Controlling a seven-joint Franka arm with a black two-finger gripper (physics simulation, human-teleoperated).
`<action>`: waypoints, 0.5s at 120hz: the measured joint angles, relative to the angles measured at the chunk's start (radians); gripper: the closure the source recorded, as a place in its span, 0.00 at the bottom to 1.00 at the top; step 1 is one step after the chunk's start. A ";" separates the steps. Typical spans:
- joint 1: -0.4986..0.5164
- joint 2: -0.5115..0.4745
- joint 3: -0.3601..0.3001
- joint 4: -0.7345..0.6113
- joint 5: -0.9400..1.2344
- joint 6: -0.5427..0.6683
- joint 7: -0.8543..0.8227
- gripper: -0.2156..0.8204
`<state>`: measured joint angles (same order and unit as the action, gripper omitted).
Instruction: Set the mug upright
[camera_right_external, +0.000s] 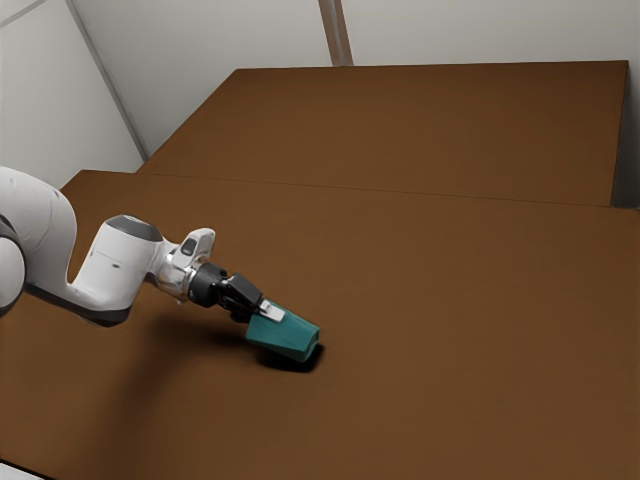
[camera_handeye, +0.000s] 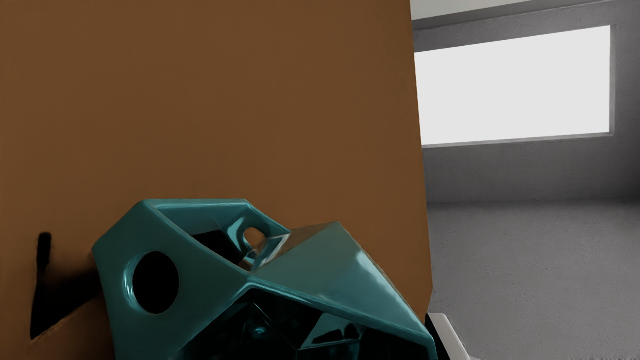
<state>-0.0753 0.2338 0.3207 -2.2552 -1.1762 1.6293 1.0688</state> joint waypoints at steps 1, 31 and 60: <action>0.000 0.000 0.000 0.000 0.000 0.000 0.000 0.91; -0.021 -0.137 -0.049 0.101 0.079 0.034 -0.019 0.95; -0.040 -0.121 -0.112 0.374 0.618 0.137 -0.156 0.96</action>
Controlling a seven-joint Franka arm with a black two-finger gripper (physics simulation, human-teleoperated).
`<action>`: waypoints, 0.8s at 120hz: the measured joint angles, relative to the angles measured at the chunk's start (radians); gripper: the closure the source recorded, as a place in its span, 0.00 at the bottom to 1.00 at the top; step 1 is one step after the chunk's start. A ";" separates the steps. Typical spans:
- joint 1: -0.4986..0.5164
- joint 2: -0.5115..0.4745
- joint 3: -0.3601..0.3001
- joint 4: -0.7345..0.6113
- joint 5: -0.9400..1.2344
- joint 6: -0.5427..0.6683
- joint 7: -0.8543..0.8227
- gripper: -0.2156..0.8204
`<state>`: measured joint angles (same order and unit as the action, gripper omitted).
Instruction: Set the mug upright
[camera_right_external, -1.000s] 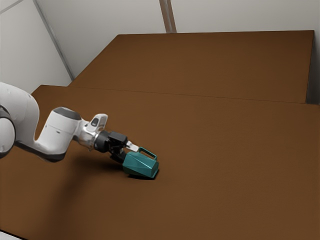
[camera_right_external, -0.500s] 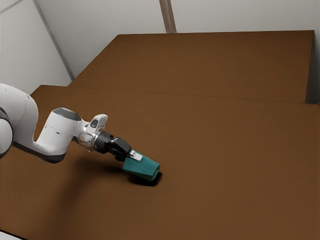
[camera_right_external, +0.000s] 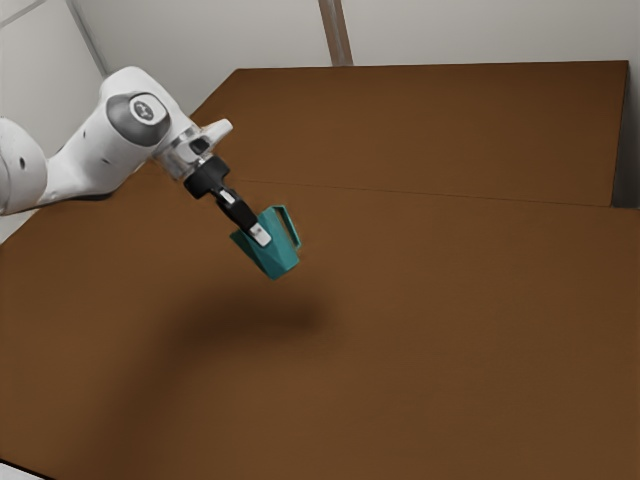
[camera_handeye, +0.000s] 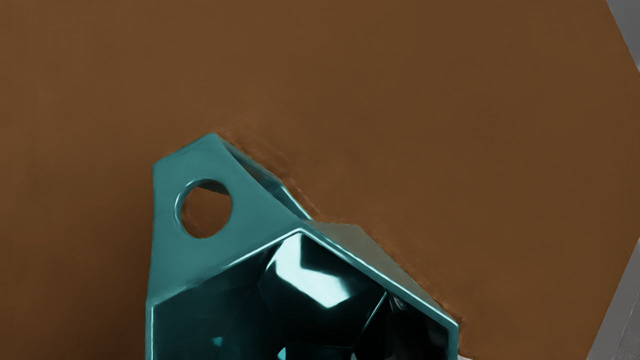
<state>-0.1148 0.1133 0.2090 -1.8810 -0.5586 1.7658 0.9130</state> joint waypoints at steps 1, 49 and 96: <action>-0.001 0.002 -0.001 0.001 0.017 0.009 -0.005 0.96; -0.032 0.034 -0.014 -0.210 0.331 0.525 -0.237 0.97; -0.033 0.061 -0.013 -0.230 0.351 0.613 -0.372 0.72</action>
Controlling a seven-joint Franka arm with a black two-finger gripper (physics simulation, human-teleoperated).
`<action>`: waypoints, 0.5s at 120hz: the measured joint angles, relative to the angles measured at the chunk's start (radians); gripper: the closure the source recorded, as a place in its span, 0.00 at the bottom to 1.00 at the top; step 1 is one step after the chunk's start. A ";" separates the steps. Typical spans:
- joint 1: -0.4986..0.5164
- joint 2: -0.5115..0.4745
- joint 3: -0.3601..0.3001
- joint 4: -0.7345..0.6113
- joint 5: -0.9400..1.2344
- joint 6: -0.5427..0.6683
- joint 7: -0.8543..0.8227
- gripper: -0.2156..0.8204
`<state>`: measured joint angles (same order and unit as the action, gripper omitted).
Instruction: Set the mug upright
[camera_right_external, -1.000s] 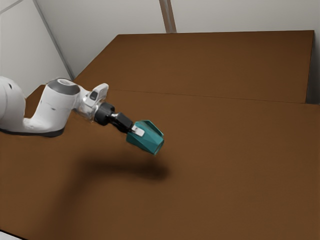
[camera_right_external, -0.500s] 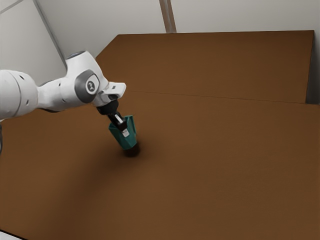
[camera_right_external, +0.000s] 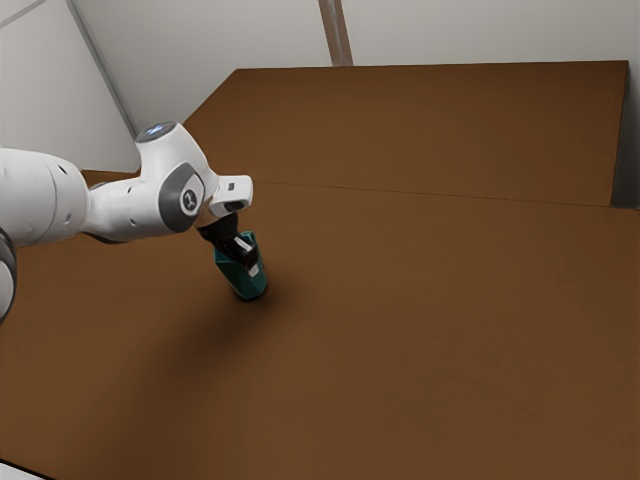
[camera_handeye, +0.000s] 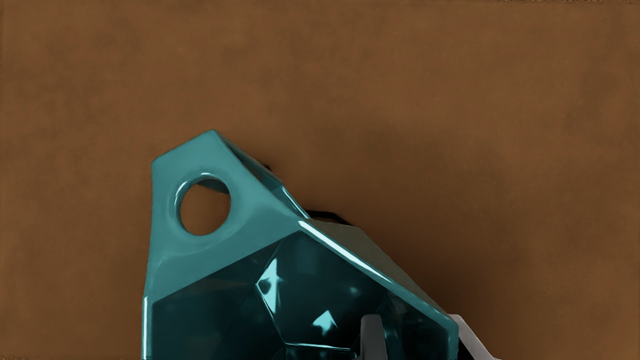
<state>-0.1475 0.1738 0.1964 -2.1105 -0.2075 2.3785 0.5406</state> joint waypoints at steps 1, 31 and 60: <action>0.000 0.000 0.000 0.000 0.000 0.000 -0.002 0.70; 0.000 -0.036 0.001 0.089 0.040 -0.064 -0.062 0.36; 0.015 -0.114 -0.096 0.506 0.168 -0.481 -0.172 0.26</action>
<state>-0.1321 0.0603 0.1001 -1.6041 -0.0393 1.8977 0.3685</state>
